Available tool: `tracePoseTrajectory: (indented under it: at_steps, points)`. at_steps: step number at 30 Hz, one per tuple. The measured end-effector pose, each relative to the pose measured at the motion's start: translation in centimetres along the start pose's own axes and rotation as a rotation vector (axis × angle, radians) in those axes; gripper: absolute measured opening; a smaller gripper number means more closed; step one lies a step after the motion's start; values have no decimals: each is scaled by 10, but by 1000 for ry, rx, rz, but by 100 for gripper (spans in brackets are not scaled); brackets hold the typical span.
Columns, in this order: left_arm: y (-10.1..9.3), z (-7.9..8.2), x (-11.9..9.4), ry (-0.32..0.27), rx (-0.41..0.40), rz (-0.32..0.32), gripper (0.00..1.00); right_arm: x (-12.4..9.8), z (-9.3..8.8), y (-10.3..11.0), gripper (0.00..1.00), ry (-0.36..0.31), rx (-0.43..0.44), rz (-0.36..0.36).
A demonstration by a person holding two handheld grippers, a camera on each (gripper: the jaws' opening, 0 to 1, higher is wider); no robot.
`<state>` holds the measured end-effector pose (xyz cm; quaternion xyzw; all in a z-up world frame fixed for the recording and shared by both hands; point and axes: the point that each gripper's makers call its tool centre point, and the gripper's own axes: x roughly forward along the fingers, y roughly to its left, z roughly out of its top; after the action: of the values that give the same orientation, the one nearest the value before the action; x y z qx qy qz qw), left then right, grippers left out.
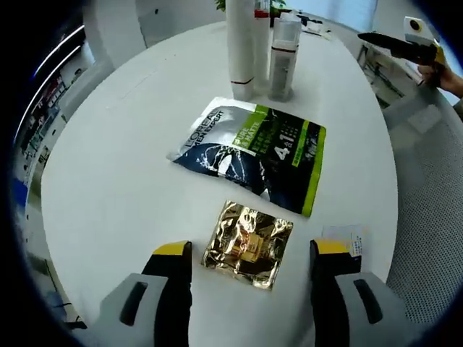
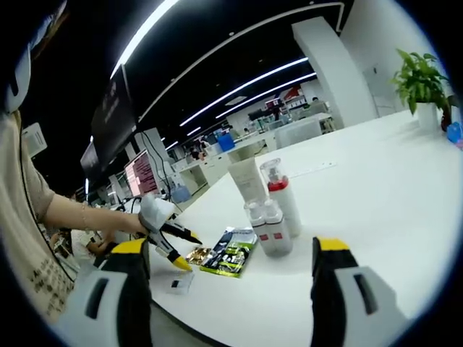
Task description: Arrange the skincare products in the storage area until every visible bottle or jar stands upright without overlapping.
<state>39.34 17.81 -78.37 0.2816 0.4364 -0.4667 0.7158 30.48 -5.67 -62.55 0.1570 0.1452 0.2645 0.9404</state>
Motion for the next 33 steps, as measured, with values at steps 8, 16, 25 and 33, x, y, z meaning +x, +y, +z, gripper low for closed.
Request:
tracePoseTrajectory:
  at_steps: [8,16,25,33]
  points:
    - [-1,3,-2,-2,35,-16,38,0,0,0,93,-1,6,-4]
    - [14,7,-10,2,59,9,0,0,1,-2,93,-9,24,-5]
    - [14,1,-8,34,62,-9,42,1,1,-2,93,-7,34,-9]
    - [12,-12,-2,126,93,-34,53,1,0,-5,93,-7,36,-14]
